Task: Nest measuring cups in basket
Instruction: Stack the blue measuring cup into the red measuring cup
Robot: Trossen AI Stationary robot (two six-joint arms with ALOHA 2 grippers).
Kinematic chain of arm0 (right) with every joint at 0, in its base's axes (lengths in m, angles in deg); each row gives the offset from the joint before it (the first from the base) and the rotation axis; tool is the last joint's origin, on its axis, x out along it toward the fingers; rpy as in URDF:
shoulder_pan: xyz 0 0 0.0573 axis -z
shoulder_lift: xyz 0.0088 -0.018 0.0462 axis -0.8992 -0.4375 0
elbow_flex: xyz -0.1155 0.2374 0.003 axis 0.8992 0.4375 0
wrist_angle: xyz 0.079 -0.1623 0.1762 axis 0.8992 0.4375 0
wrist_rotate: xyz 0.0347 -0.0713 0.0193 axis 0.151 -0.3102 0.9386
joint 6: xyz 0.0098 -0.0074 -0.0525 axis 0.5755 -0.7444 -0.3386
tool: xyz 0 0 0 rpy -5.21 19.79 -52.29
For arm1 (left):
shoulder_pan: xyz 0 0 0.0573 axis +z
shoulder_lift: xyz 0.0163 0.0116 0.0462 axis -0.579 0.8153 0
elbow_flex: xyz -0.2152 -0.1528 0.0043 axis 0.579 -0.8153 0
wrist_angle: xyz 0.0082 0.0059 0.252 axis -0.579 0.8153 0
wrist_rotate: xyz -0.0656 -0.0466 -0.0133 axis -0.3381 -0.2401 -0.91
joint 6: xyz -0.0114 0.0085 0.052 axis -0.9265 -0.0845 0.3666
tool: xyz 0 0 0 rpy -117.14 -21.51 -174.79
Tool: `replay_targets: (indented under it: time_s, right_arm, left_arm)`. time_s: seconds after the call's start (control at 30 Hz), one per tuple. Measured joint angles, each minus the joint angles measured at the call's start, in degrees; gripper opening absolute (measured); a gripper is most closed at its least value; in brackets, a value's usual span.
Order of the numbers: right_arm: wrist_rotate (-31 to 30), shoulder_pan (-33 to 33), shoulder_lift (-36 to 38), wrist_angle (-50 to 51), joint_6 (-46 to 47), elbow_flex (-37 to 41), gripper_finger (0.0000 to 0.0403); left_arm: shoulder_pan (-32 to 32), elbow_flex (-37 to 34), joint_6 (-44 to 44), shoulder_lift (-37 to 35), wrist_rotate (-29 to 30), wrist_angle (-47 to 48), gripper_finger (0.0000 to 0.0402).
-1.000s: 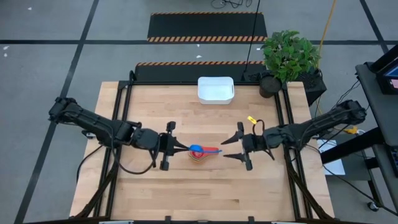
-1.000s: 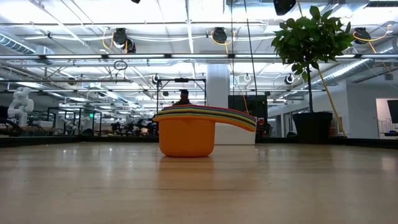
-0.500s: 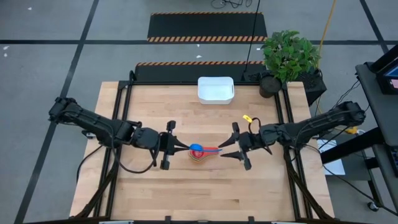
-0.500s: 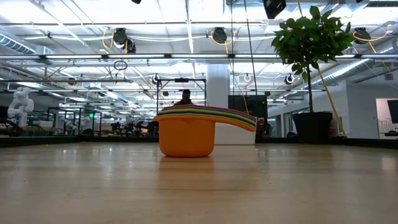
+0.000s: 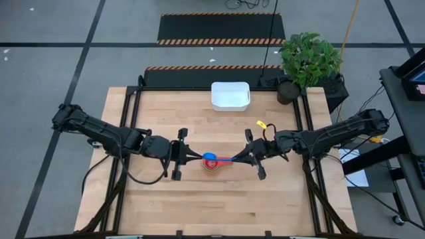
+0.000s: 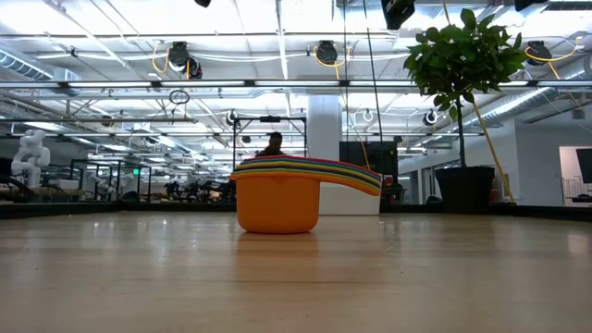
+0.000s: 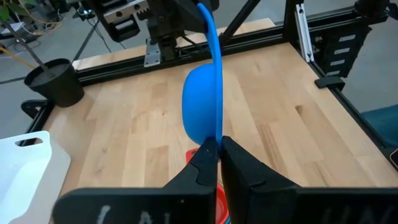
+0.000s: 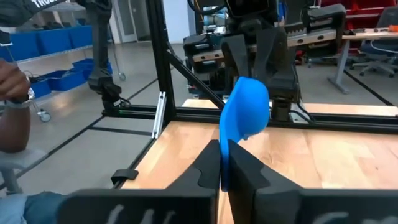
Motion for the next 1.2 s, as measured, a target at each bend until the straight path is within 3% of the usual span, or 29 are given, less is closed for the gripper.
replay_targets:
  time_s: [0.13, 0.3, 0.6, 0.93, 1.2]
  right_arm:
    - [0.0, 0.0, 0.0, 0.0, -0.2, 0.0, 0.0007]
    - [0.1, 0.0, 0.2, 0.0, -0.3, 0.0, 0.0002]
    - [-0.5, 0.1, 0.3, 0.3, 0.2, 0.0, 0.0001]
    - [-0.3, 0.1, 0.3, 0.4, 5.6, 3.3, 0.0001]
    - [-0.8, 0.1, 0.2, -15.7, 14.4, 13.8, 0.0000]
  left_arm:
    - [0.0, 0.0, 0.0, 0.0, 0.0, -0.4, 0.0014]
    - [-0.5, 0.0, -0.2, 0.0, 0.6, -1.3, 0.0070]
    - [-2.7, 0.0, -0.3, 0.0, 14.5, -1.5, 0.0166]
    - [-3.2, 0.0, -3.2, 0.0, 16.2, -1.2, 0.0175]
    - [-4.4, 0.0, -8.7, 0.0, 16.0, -1.2, 0.0175]
